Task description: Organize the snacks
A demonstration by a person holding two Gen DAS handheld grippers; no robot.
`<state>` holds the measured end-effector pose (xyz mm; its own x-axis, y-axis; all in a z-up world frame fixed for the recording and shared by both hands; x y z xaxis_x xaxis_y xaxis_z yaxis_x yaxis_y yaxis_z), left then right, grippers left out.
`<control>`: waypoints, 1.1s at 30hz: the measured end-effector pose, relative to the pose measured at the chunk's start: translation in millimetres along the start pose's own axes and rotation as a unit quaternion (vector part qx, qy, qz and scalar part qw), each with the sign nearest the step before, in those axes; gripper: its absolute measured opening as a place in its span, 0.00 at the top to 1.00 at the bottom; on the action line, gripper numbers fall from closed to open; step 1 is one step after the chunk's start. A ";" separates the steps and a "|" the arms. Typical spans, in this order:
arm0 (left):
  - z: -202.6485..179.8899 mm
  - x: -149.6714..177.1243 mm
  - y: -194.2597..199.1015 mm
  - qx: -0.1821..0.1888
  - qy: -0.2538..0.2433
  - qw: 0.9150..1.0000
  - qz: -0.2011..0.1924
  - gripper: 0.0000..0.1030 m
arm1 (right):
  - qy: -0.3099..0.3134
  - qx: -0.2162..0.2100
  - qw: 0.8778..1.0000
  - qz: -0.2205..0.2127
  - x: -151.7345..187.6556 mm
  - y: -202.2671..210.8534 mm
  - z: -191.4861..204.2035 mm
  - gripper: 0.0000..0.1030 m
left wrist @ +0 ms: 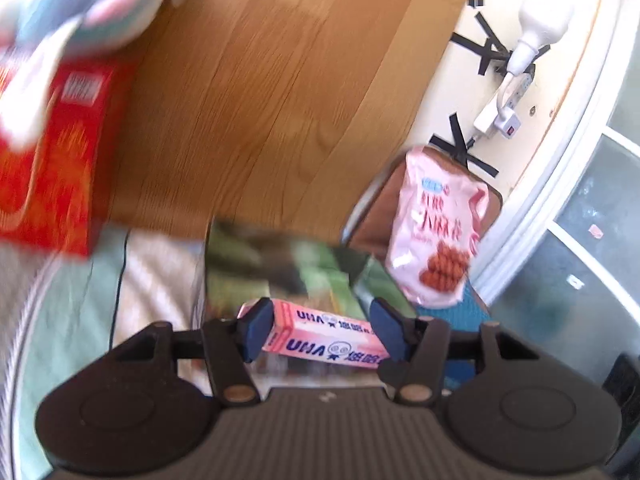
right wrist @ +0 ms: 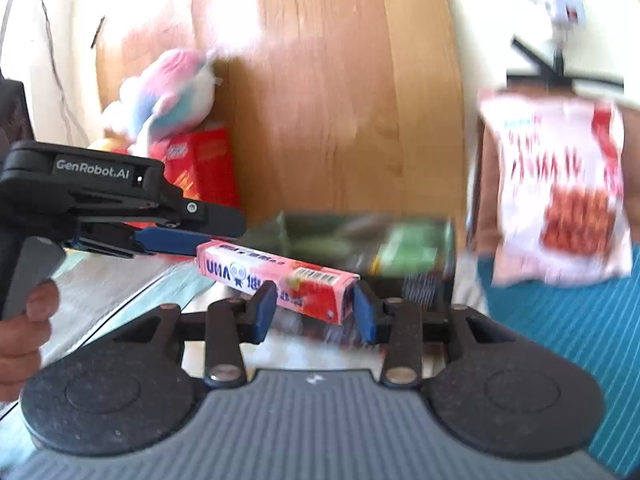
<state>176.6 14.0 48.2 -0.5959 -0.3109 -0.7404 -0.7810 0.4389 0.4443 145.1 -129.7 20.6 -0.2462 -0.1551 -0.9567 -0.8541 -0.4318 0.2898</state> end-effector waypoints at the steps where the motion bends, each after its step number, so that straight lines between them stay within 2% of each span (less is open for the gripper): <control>1: -1.6 -6.8 -8.9 -0.003 -0.003 1.000 -0.003 0.47 | -0.007 0.007 1.000 0.001 -6.8 -8.8 -8.1 0.56; 4: -1.5 -20.5 -37.9 -0.021 -0.013 1.000 -0.011 0.43 | -0.006 0.036 0.999 0.013 -19.8 -38.4 -26.9 0.55; 6: 6.9 -26.3 -42.1 -0.057 -0.015 0.998 -0.019 0.42 | -0.007 0.065 0.998 0.017 -18.6 -36.4 -37.1 0.54; 7: 12.3 -27.3 -37.4 -0.056 0.001 0.998 -0.021 0.42 | -0.018 0.062 0.998 0.014 -16.2 -28.3 -38.9 0.54; 9: 18.8 -21.8 -18.5 -0.011 0.033 0.999 -0.024 0.41 | -0.046 0.025 0.999 -0.001 -7.8 -1.7 -38.5 0.53; 10: 25.4 -18.0 -8.4 -0.004 0.040 0.999 -0.025 0.40 | -0.050 0.010 0.999 0.001 -0.2 8.7 -33.4 0.52; 12: 41.5 -5.0 10.8 -0.014 0.051 0.998 -0.025 0.31 | -0.049 -0.027 0.998 0.020 19.4 20.8 -16.7 0.48; 14: 59.0 10.7 25.0 -0.029 0.066 0.997 -0.013 0.29 | -0.046 -0.068 0.996 0.043 38.7 25.3 7.2 0.48; 16: 75.3 26.0 36.1 -0.040 0.089 0.995 0.000 0.29 | -0.025 -0.097 0.993 0.057 51.8 26.3 31.5 0.48; 20: 94.1 50.1 47.3 -0.039 0.129 0.991 0.022 0.29 | 0.021 -0.146 0.986 0.076 60.0 19.4 78.2 0.48; 23: 95.6 63.6 53.1 -0.031 0.137 0.990 0.024 0.29 | 0.048 -0.162 0.981 0.095 59.9 4.8 100.8 0.49; 25: 93.0 69.4 48.8 -0.026 0.141 0.989 0.037 0.30 | 0.061 -0.159 0.979 0.109 60.8 -8.1 109.0 0.50; 27: 89.6 75.9 42.2 -0.023 0.141 0.988 0.053 0.32 | 0.069 -0.142 0.980 0.123 62.6 -19.7 111.3 0.56; 31: 83.4 85.4 26.1 -0.021 0.136 0.987 0.079 0.40 | 0.039 -0.144 0.979 0.142 66.9 -31.5 105.1 0.64; 32: 83.6 86.9 21.0 -0.024 0.137 0.987 0.083 0.44 | 0.034 -0.146 0.978 0.143 67.9 -31.3 104.4 0.64; 33: 83.8 89.1 15.6 -0.026 0.139 0.986 0.089 0.53 | 0.035 -0.147 0.978 0.141 68.1 -30.7 104.3 0.64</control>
Point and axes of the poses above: each gripper's, at about its wrist camera, not at the fingertips, and y roughly against the way its jaws point, z to its left, x to its underside, the point moved 9 cm from there along -y, roughly the way its jaws point, and after that the axes turned 7 degrees about y, right-handed, at the moved point
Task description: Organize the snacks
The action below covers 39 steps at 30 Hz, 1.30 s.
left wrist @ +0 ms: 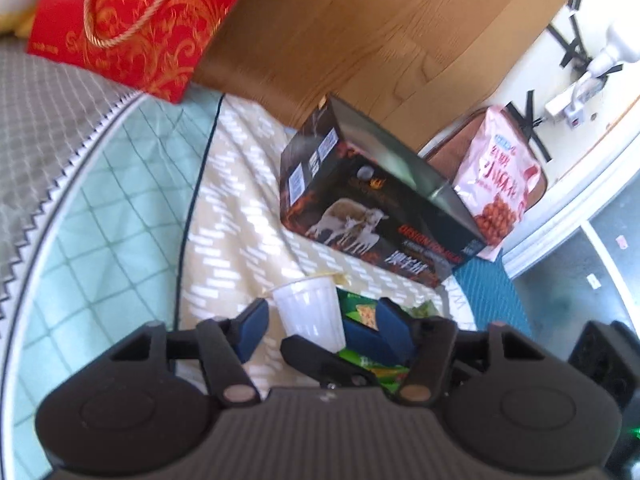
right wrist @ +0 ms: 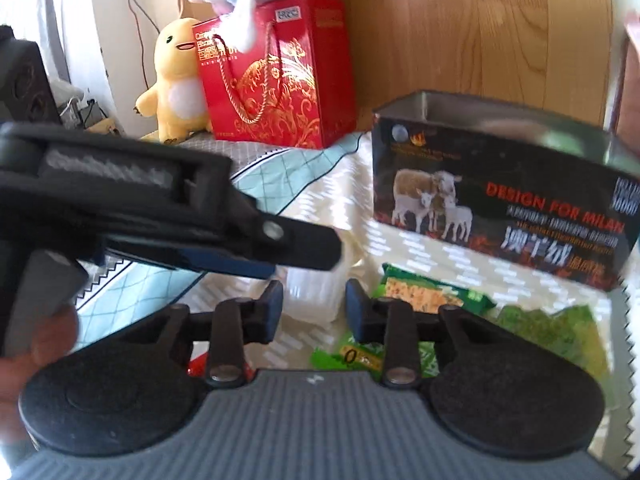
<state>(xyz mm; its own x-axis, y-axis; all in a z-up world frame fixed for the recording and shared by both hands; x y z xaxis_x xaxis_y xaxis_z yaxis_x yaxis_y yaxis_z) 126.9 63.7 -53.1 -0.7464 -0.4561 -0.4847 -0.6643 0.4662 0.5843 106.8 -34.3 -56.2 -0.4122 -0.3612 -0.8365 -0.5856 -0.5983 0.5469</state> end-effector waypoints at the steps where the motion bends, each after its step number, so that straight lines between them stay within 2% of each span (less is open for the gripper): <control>1: 2.5 0.9 -5.2 -0.004 0.005 1.000 0.005 0.57 | 0.004 0.002 1.000 0.000 1.7 0.0 1.7 0.65; 2: 3.1 0.8 -6.0 -0.007 0.005 1.000 -0.002 0.63 | 0.004 0.002 1.000 0.000 1.7 0.0 1.7 0.65; 4: 0.2 1.7 -5.2 -0.002 0.012 1.000 0.004 0.64 | 0.006 0.014 1.000 -0.011 1.5 8.8 3.7 0.65; 6: -10.4 -3.4 1.0 0.018 0.015 1.000 -0.004 0.64 | 0.017 0.027 0.999 -0.040 -6.9 21.1 4.5 0.65; 9: -40.7 -20.3 6.7 0.046 -0.007 0.999 -0.022 0.64 | 0.038 0.064 0.993 -0.092 -26.9 43.8 -7.4 0.65; 12: -79.9 -37.0 -7.0 0.062 -0.042 0.997 -0.029 0.64 | 0.039 0.107 0.986 -0.122 -43.9 59.3 -35.1 0.65; 16: -125.1 -51.7 -47.5 0.075 -0.076 0.994 -0.022 0.64 | 0.000 0.142 0.981 -0.133 -58.4 70.3 -90.5 0.65; 18: -139.4 -57.0 -68.5 0.077 -0.088 0.993 -0.017 0.64 | -0.006 0.158 0.979 -0.125 -60.0 68.7 -114.3 0.65; 20: -143.7 -59.9 -90.4 0.072 -0.080 0.994 -0.006 0.63 | -0.006 0.170 0.979 -0.110 -59.2 62.2 -132.5 0.63; 23: -141.7 -57.5 -105.7 0.046 -0.074 0.996 0.006 0.61 | -0.003 0.203 0.973 -0.108 -52.2 64.3 -148.6 0.58; 24: -141.0 -56.1 -101.9 0.051 -0.076 0.996 0.003 0.60 | -0.011 0.198 0.974 -0.112 -48.2 68.8 -151.0 0.51; 27: -132.4 -54.8 -77.2 0.062 -0.081 0.995 -0.010 0.58 | -0.048 0.170 0.975 -0.132 -33.8 89.8 -149.3 0.51; 29: -121.5 -49.9 -55.9 0.065 -0.085 0.994 -0.016 0.58 | -0.055 0.150 0.979 -0.130 -21.1 98.2 -140.3 0.51; 32: -95.6 -36.2 -31.6 0.047 -0.078 0.996 -0.007 0.58 | -0.068 0.113 0.985 -0.108 4.0 101.3 -124.8 0.51; 37: -55.8 -2.2 -19.4 0.027 -0.059 0.998 0.025 0.58 | -0.076 0.123 0.989 -0.031 42.0 82.3 -121.6 0.48; 39: -41.3 9.8 -23.0 0.007 -0.048 0.998 0.038 0.58 | -0.105 0.116 0.987 -0.032 46.5 81.5 -124.5 0.42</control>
Point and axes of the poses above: each gripper's, at about its wrist camera, not at the fingertips, and y roughly against the way its jaws point, z to its left, x to its underside, the point moved 9 cm from there along -y, roughly the way its jaws point, and after that the axes turned 7 degrees about y, right-handed, at the moved point
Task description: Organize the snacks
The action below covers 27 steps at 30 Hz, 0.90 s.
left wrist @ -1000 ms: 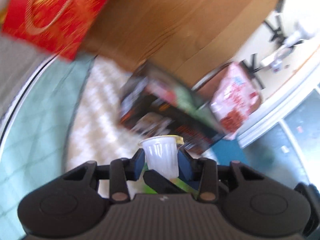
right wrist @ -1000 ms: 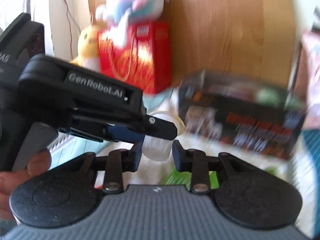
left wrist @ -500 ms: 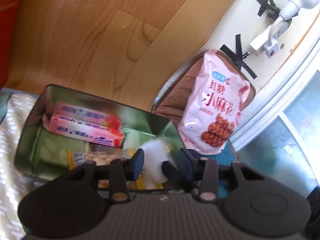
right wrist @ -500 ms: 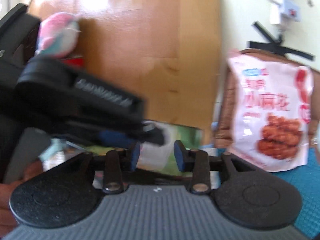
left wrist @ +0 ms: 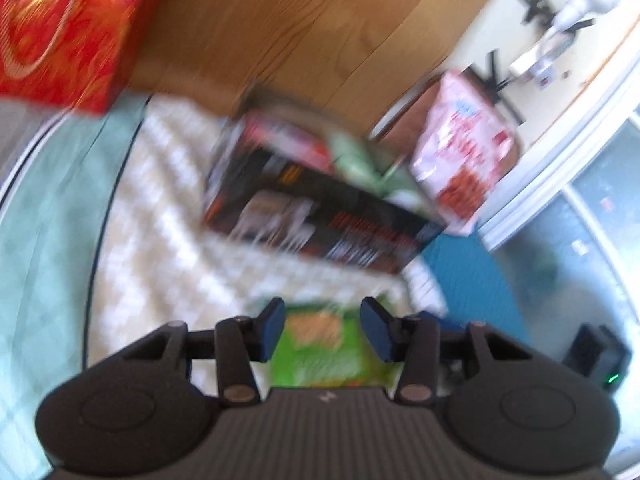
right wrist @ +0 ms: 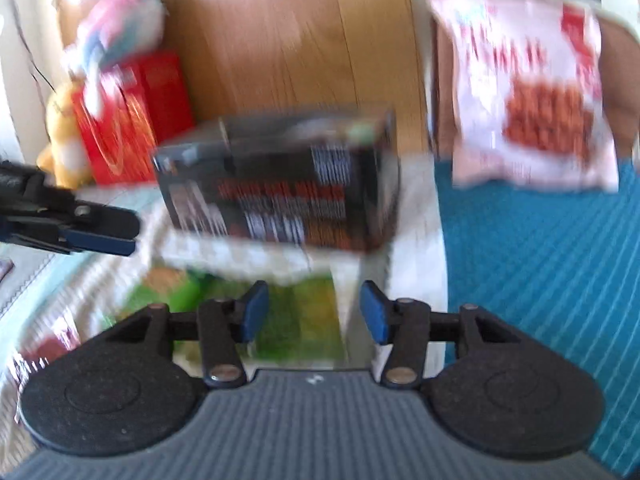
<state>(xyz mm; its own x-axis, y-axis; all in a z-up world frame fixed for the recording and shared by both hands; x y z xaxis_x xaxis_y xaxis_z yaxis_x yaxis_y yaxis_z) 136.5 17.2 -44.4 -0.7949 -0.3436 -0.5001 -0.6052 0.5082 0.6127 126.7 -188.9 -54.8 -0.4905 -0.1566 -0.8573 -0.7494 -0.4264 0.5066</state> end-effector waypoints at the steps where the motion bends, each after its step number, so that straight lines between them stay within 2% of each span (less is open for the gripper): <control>1: 4.5 5.7 -2.3 0.000 0.010 1.000 0.007 0.58 | -0.018 -0.013 1.000 0.007 -0.1 -0.2 -0.4 0.42; 3: 9.1 16.4 -6.6 0.020 0.039 0.999 0.021 0.58 | -0.050 -0.049 0.997 0.014 0.9 1.1 4.0 0.43; 5: 6.8 20.8 -7.2 0.030 0.045 0.998 0.016 0.56 | -0.045 -0.045 0.998 0.015 5.0 3.0 11.5 0.44; 6: 4.5 22.5 -7.7 0.031 0.043 0.998 0.016 0.58 | -0.034 -0.045 0.998 0.014 7.5 4.9 18.4 0.49; 7: 2.6 24.1 -8.3 0.031 0.042 0.999 0.015 0.58 | -0.029 -0.053 0.998 0.014 9.4 9.0 26.0 0.55; 8: 1.7 26.3 -8.9 0.032 0.039 0.999 0.013 0.59 | -0.031 -0.075 0.997 0.017 12.4 12.2 34.9 0.81; 9: 0.5 27.8 -9.4 0.032 0.038 0.999 0.011 0.61 | -0.033 -0.086 0.995 0.025 16.5 13.1 40.3 0.93; 10: -0.8 30.2 -9.8 0.031 0.037 0.999 0.011 0.63 | -0.028 -0.089 0.995 0.033 21.4 13.5 46.7 0.95; 13: -6.0 37.5 -7.9 0.041 0.034 0.998 0.021 0.66 | 0.019 -0.077 0.997 0.012 28.0 21.2 63.5 0.95; 14: -5.4 40.5 -6.7 0.039 0.033 0.998 0.020 0.66 | 0.027 -0.075 0.997 0.008 28.3 23.7 67.1 0.91; 17: -2.8 41.0 -4.3 0.032 0.035 0.999 0.016 0.66 | 0.025 -0.077 0.997 -0.005 23.6 27.4 67.1 0.90; 20: 2.3 37.9 1.8 0.027 0.042 0.999 0.011 0.65 | 0.018 -0.070 0.997 -0.017 16.6 28.3 58.5 0.81; 24: 4.5 24.6 15.4 0.024 0.044 0.999 -0.015 0.64 | 0.017 -0.035 0.999 -0.027 15.6 31.1 38.9 0.59; 27: -7.6 14.8 18.0 0.038 0.039 0.998 -0.020 0.61 | -0.025 -0.039 0.999 -0.009 17.2 22.0 22.3 0.57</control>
Point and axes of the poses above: each gripper's, at about its wrist camera, not at the fingertips, and y roughly against the way its jaws point, z to its left, x to its underside, the point moved 9 cm from there along -y, roughly the way its jaws point, and after that the axes turned 7 degrees about y, right-handed, at the moved point
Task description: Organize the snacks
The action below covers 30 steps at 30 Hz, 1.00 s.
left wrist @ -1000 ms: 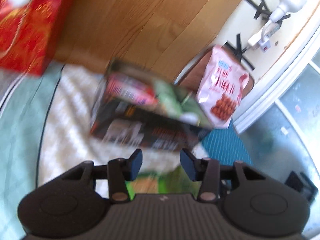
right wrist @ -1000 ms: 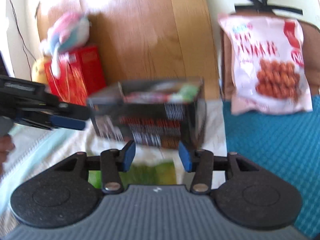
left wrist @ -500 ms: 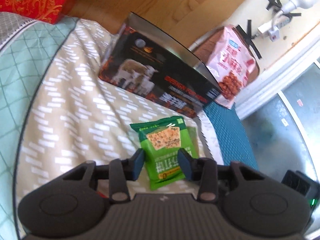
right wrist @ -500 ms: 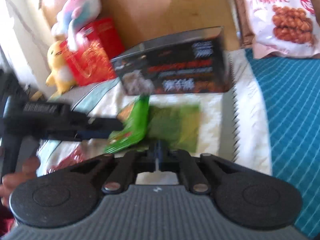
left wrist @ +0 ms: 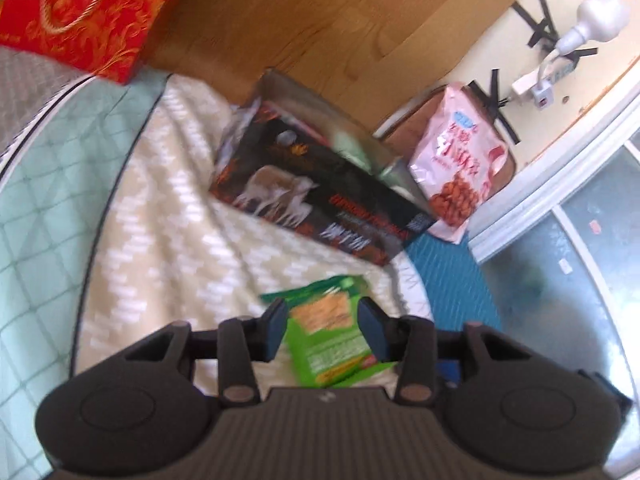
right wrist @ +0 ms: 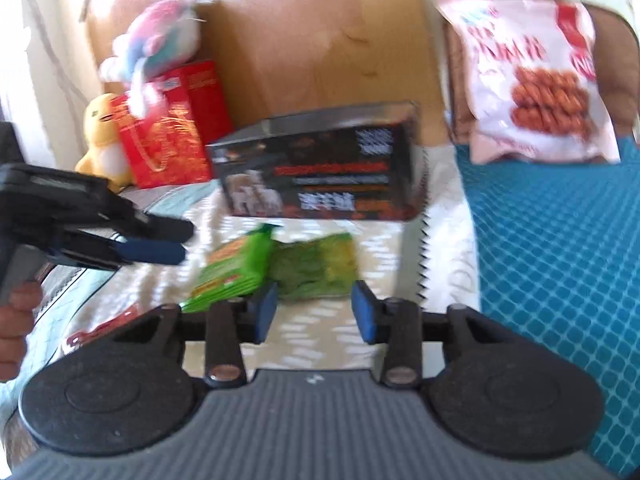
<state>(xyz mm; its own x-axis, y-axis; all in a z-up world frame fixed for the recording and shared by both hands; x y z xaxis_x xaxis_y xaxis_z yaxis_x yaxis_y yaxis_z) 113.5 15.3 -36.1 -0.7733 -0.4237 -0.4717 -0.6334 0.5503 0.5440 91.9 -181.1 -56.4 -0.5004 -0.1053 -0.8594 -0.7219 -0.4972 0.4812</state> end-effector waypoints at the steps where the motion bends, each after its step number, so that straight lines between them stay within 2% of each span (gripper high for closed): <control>1: -7.1 -0.9 -1.9 0.011 0.000 1.000 0.005 0.61 | -0.021 -0.007 1.000 0.004 0.5 -1.5 -5.0 0.57; 5: -39.5 1.0 -23.8 0.041 -0.019 0.999 0.028 0.61 | -0.105 -0.040 0.994 0.007 0.8 -4.6 -24.3 0.58; 9: -60.5 9.3 -60.6 0.046 -0.033 0.996 0.061 0.61 | -0.152 -0.062 0.986 0.005 2.8 -6.3 -32.8 0.60; 13: -51.1 15.8 -74.2 0.002 -0.054 0.997 0.060 0.64 | -0.190 -0.079 0.978 0.007 2.0 -7.1 -39.4 0.61; 18: -14.9 4.2 -39.7 -0.049 -0.048 0.997 0.030 0.63 | -0.229 -0.103 0.968 0.022 0.8 -6.4 -42.0 0.59; 20: -1.0 -1.3 -29.4 -0.051 -0.020 0.998 0.028 0.61 | -0.234 -0.112 0.965 0.023 0.0 -9.4 -39.7 0.59; 22: 1.7 -4.7 -26.8 -0.034 0.004 0.999 0.033 0.57 | -0.234 -0.112 0.965 0.022 -1.0 -11.5 -38.2 0.59; 26: -8.0 4.8 -46.0 -0.010 0.014 0.998 0.064 0.53 | -0.228 -0.113 0.967 0.020 -7.8 -22.8 -29.8 0.60; 29: -16.0 9.1 -58.2 -0.010 -0.003 0.999 0.053 0.56 | -0.224 -0.120 0.967 0.025 -8.6 -29.4 -24.7 0.65; 30: -17.3 8.9 -59.8 -0.010 -0.002 0.999 0.050 0.58 | -0.220 -0.121 0.968 0.029 -7.4 -30.9 -23.6 0.72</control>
<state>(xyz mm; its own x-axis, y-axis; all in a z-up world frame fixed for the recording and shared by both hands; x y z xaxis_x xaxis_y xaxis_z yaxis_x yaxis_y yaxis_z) 143.9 -33.8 -60.9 -0.8325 -0.3650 -0.4168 -0.5537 0.5756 0.6017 129.2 -185.3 -69.0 -0.7306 0.2105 -0.6496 -0.5796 -0.6941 0.4269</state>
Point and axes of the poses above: each gripper's, at about its wrist camera, not at the fingertips, and y roughly against the way its jaws point, z to its left, x to its underside, the point moved 9 cm from there along -y, roughly the way its jaws point, and after that the axes turned 7 degrees about y, right-handed, at the moved point
